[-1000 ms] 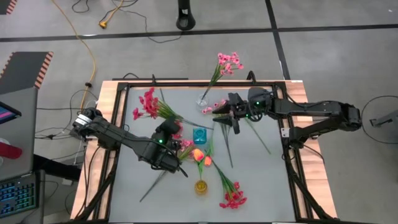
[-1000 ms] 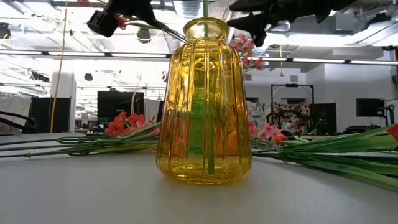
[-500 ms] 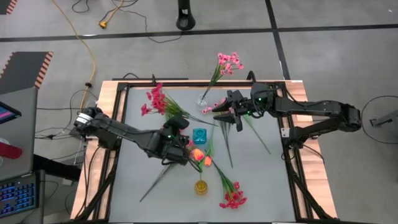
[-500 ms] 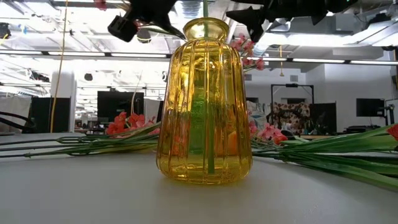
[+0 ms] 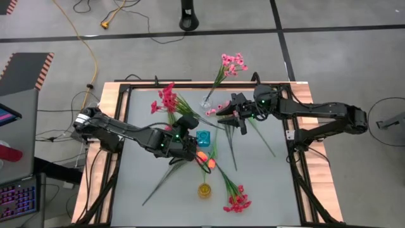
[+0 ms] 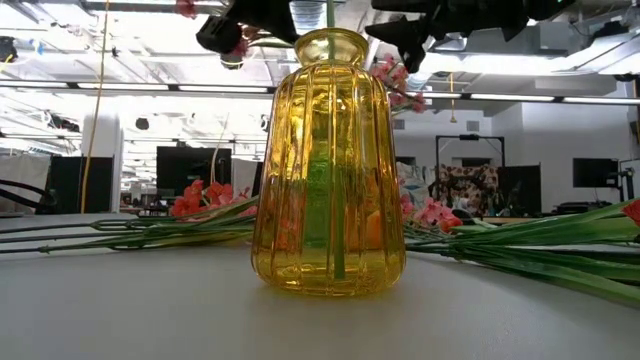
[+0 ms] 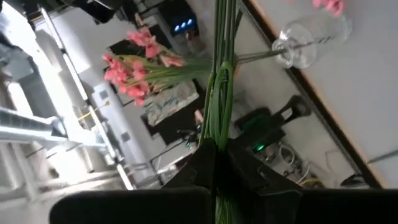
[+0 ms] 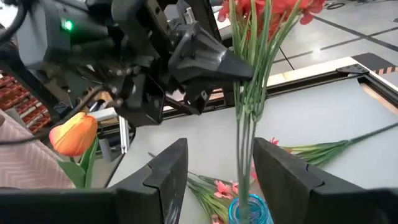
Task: Sort flowers into vase by color
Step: Put the middle left red flowers into the blue vase
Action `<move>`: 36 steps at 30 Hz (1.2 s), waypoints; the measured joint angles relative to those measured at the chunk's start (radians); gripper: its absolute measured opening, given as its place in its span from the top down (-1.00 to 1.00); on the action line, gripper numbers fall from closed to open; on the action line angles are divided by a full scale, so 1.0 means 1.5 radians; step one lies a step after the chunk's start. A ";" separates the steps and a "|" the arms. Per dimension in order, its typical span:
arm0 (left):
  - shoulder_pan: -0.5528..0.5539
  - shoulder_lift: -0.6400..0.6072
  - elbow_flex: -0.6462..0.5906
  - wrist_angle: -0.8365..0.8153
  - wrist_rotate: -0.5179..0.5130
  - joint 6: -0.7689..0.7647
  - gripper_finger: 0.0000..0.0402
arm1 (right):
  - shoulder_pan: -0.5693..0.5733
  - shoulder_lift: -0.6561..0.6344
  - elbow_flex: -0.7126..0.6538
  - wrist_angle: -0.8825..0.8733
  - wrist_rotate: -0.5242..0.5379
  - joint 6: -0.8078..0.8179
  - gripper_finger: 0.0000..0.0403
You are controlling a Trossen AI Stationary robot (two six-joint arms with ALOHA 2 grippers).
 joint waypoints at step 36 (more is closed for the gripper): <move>0.055 -0.070 0.000 0.292 0.337 0.355 0.99 | 0.012 0.000 0.000 0.065 -0.054 0.129 -0.03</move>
